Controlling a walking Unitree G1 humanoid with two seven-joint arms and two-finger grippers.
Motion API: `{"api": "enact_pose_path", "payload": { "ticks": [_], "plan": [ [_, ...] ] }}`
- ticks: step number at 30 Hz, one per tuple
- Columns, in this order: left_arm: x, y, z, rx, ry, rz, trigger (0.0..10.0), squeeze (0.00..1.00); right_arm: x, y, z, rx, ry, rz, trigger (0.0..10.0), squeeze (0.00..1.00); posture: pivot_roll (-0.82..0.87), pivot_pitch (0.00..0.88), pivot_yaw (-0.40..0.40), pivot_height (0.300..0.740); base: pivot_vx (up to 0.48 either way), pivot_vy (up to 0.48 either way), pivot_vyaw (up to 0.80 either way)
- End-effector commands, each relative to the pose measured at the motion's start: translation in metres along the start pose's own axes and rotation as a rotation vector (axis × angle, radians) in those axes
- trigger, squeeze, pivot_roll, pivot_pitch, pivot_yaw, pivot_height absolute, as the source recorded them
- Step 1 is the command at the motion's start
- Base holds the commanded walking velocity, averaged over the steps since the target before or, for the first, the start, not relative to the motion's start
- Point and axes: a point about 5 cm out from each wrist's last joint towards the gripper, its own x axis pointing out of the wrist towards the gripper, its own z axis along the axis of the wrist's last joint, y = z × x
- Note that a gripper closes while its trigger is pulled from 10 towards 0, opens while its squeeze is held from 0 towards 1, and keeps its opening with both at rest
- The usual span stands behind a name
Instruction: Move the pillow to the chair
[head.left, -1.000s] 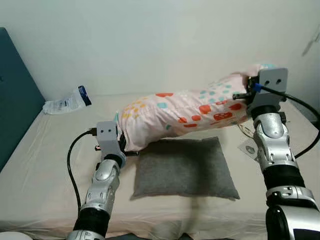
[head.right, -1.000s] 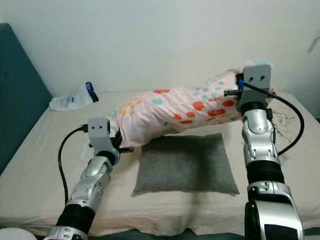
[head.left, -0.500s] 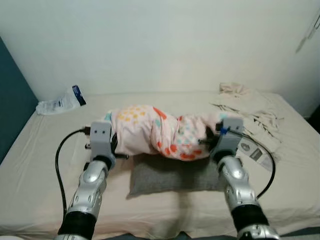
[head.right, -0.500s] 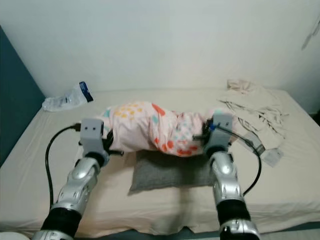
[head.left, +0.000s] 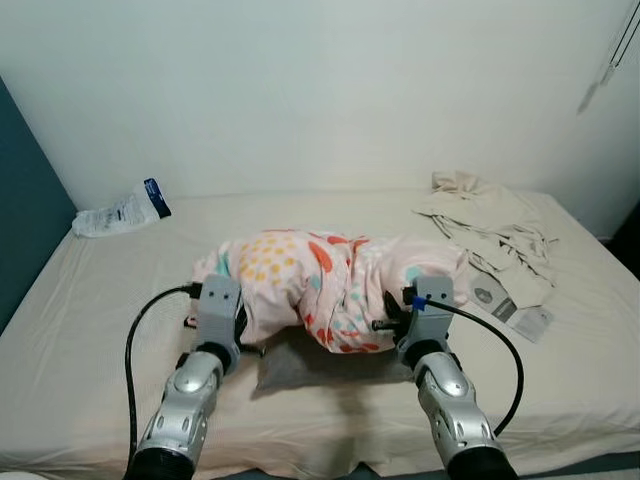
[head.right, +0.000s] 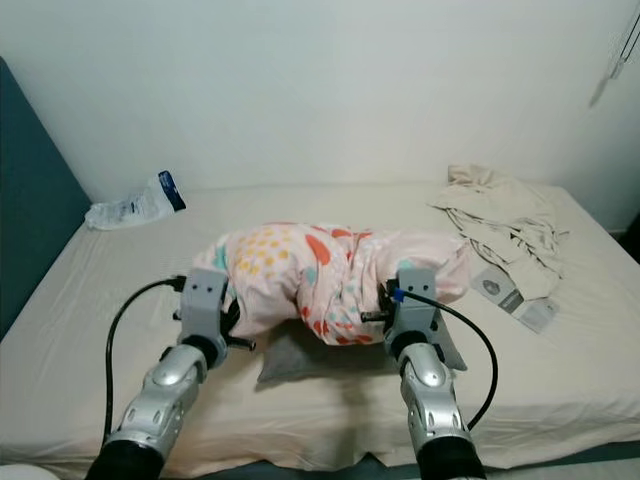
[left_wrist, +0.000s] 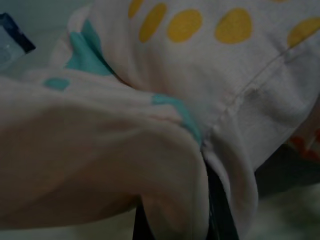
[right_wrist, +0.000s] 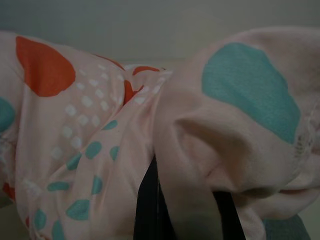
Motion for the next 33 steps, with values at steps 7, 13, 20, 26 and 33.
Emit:
{"api": "enact_pose_path", "payload": {
  "ticks": [7, 13, 20, 26, 33],
  "plan": [
    [0.0075, -0.0084, 0.0125, -0.009, -0.069, -0.009, 10.0, 0.00, -0.0045, 0.0107, -0.0154, -0.048, 0.066, 0.062, 10.0, 0.00, -0.04, 0.054, -0.019, 0.740, 0.000, 0.000, 0.00],
    [0.0083, -0.0103, 0.0109, -0.033, -0.060, -0.019, 10.0, 0.00, -0.0046, 0.0097, -0.0163, -0.060, 0.075, 0.063, 10.0, 0.00, -0.05, 0.055, -0.020, 0.740, 0.000, 0.000, 0.00],
    [0.0086, -0.0116, 0.0122, -0.019, -0.072, -0.023, 10.0, 0.00, -0.0053, 0.0111, -0.0194, -0.078, 0.092, 0.079, 10.0, 0.00, -0.03, 0.058, -0.029, 0.740, 0.000, 0.000, 0.00],
    [0.0080, -0.0118, 0.0122, -0.020, -0.074, -0.026, 10.0, 0.00, -0.0044, 0.0133, -0.0190, -0.080, 0.090, 0.086, 10.0, 0.00, -0.04, 0.059, -0.024, 0.740, 0.000, 0.000, 0.00],
    [0.0094, -0.0149, 0.0119, -0.022, -0.069, -0.045, 10.0, 0.00, -0.0064, 0.0131, -0.0204, -0.084, 0.087, 0.082, 10.0, 0.00, -0.04, 0.062, -0.018, 0.740, 0.000, 0.000, 0.00]
  ]
}}
